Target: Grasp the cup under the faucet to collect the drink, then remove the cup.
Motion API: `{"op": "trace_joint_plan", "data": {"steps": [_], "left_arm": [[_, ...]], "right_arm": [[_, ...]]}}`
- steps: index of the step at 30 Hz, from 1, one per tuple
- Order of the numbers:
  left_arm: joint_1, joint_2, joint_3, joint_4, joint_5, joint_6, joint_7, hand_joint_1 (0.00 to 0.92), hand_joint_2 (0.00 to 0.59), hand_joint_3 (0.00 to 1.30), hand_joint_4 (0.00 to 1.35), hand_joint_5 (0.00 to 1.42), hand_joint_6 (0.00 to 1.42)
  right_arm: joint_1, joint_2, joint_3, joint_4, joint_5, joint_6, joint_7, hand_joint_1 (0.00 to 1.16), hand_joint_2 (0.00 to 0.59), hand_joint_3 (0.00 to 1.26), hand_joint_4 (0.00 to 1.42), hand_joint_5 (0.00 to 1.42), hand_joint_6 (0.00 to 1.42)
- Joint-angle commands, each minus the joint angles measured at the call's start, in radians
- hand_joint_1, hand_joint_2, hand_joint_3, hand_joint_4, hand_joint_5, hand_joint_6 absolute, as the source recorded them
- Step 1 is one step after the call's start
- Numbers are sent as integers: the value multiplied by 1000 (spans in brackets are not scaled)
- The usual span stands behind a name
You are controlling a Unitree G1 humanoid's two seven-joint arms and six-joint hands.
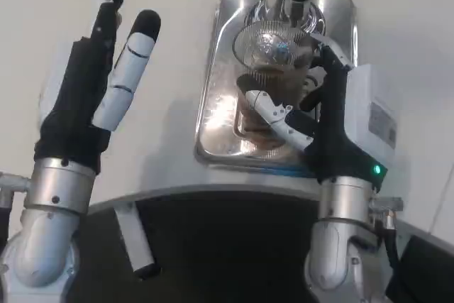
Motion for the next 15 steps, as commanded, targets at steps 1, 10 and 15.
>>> {"op": "trace_joint_plan", "data": {"steps": [1,10,15], "left_arm": [[22,-5,-2,-12,3,10,12,0,223,0,0,0,0],[13,-11,-7,-3,23,19,21,0,223,0,0,0,0],[8,-7,-5,11,24,19,25,0,223,0,0,0,0]], "right_arm": [[-1,5,2,-33,-18,-2,2,1162,305,770,802,872,1244],[-15,3,-24,4,0,-12,-8,1162,305,770,802,872,1245],[-26,5,-35,14,8,-22,-9,1162,305,770,802,868,1244]]}}
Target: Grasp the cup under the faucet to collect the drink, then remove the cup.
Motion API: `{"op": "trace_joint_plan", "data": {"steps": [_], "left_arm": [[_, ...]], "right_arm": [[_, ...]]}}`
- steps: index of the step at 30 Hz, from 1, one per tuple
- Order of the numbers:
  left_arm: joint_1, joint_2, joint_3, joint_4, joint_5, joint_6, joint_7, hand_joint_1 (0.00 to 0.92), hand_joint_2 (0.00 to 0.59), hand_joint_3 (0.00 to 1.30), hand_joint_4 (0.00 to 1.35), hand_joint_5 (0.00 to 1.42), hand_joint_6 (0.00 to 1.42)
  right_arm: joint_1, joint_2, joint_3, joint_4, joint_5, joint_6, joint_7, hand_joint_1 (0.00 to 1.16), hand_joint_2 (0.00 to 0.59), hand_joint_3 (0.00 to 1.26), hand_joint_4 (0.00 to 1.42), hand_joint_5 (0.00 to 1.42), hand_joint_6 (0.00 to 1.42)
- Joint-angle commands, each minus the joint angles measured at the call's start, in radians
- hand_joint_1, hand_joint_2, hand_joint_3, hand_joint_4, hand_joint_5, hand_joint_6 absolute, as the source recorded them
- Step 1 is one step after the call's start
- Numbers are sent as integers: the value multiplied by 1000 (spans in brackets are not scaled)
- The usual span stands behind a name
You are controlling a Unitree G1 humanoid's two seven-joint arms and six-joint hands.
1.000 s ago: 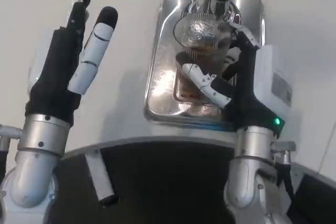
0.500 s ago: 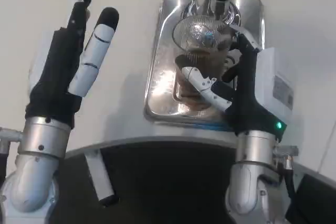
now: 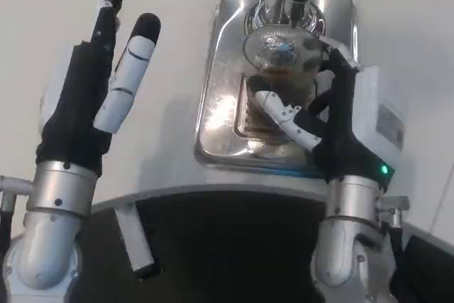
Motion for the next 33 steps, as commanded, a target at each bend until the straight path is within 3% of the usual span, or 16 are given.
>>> {"op": "trace_joint_plan", "data": {"steps": [1,6,12,18,21,24,33], "left_arm": [[3,6,-1,16,10,10,11,0,223,0,0,0,0],[7,31,3,44,35,-6,6,0,223,0,0,0,0],[24,145,-3,92,134,-43,-10,0,222,0,0,0,0],[53,268,-14,136,230,-58,-37,0,207,0,0,0,0],[67,357,-26,167,301,-63,-67,0,191,0,0,0,0],[78,414,-42,180,343,-71,-83,0,179,0,0,0,0],[116,513,-81,179,437,-115,-96,0,167,0,0,0,0]], "right_arm": [[-14,8,2,-16,2,-31,-19,1162,305,770,802,867,1244],[15,6,17,-53,-4,-35,-9,1162,305,770,802,867,1244],[54,-21,41,-116,-16,-43,21,1162,305,770,802,869,1245],[72,-31,34,-147,-6,-38,44,1162,298,769,802,881,1248],[93,-35,38,-173,1,-48,60,1162,293,780,804,883,1232],[110,-39,44,-201,-1,-52,78,1162,292,782,808,883,1231],[188,-62,45,-321,3,-67,146,1162,292,790,811,884,1234]]}}
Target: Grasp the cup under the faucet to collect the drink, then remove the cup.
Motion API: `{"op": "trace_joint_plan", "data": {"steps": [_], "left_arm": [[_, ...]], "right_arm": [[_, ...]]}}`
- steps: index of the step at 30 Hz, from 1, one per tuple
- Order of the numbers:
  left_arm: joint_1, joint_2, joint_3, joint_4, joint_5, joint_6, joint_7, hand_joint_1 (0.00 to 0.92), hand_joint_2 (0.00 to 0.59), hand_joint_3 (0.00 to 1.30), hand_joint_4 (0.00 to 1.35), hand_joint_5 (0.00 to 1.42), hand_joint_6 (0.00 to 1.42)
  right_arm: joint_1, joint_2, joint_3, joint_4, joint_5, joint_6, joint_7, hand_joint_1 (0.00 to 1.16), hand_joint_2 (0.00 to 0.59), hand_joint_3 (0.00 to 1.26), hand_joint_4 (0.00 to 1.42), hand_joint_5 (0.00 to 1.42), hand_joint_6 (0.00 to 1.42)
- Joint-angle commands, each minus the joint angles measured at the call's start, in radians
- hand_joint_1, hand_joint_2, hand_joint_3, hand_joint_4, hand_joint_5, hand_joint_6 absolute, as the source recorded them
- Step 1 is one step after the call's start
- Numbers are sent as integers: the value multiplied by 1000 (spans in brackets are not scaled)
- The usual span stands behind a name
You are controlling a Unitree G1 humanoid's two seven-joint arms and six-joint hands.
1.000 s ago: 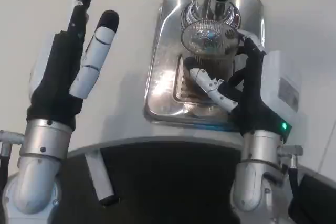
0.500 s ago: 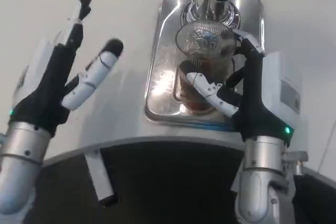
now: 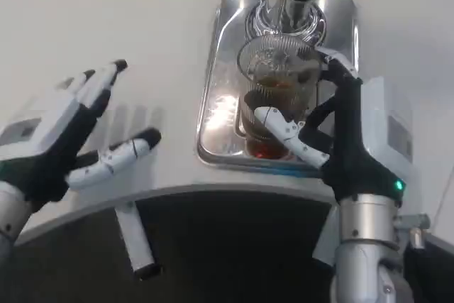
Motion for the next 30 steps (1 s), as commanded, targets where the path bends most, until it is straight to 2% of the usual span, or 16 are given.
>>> {"op": "trace_joint_plan", "data": {"steps": [1,8,14,21,30], "left_arm": [[29,41,-26,-3,46,-34,-5,0,165,0,0,0,0],[29,43,-36,-42,102,-47,8,0,155,0,0,0,0],[35,32,-42,-59,127,-42,7,0,152,0,0,0,0],[43,38,-50,-78,152,-61,26,0,148,0,0,0,0],[69,29,-53,-115,171,-74,37,4,147,0,0,0,0]], "right_arm": [[37,-10,4,-80,2,-49,22,1162,292,790,811,884,1234],[106,-34,15,-157,5,-73,73,1162,289,792,812,882,1222],[159,-44,8,-204,14,-99,107,1162,286,792,812,884,1218],[210,-63,0,-269,26,-130,146,1162,285,798,818,884,1219],[310,-64,28,-368,23,-159,194,1162,275,804,821,888,1221]]}}
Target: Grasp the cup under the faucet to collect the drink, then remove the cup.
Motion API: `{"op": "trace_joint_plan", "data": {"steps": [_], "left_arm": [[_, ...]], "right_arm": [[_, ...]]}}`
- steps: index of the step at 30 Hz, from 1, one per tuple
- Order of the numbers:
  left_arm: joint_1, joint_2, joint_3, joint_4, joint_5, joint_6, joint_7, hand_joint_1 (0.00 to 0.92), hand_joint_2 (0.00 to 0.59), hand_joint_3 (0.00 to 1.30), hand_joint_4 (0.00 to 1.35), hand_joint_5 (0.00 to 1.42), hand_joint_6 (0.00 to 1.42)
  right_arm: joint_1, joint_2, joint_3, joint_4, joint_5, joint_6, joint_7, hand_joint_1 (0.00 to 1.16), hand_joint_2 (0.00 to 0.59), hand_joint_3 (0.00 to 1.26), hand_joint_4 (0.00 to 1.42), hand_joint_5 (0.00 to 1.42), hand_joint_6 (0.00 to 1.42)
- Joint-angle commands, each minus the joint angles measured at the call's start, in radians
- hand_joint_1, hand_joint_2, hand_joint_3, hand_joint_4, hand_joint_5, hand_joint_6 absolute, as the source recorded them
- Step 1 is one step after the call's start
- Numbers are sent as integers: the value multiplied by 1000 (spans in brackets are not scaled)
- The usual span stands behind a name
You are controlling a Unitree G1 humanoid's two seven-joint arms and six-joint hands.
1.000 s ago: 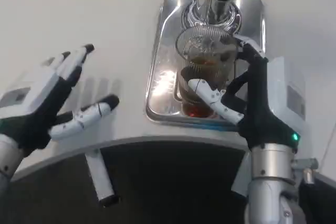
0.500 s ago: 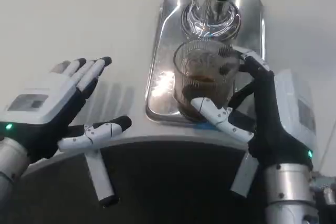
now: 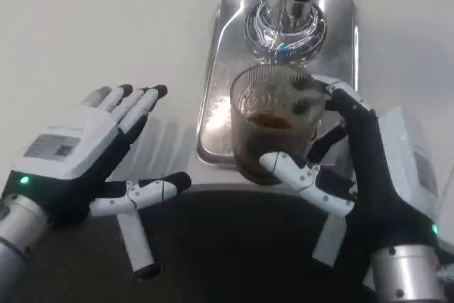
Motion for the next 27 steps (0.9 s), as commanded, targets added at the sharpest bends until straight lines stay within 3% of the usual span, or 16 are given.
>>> {"op": "trace_joint_plan", "data": {"steps": [1,16,27], "left_arm": [[22,0,-6,-23,19,-13,17,4,147,0,0,0,0],[54,8,-6,-67,32,-50,4,14,140,0,0,0,0],[75,-9,-13,-107,19,-45,-13,18,133,0,0,0,0]], "right_arm": [[40,4,16,-73,4,-53,12,1162,275,806,821,889,1221],[182,-50,12,-192,24,-127,72,1162,271,822,847,897,1225],[325,-48,27,-307,4,-147,91,1162,261,823,848,906,1225]]}}
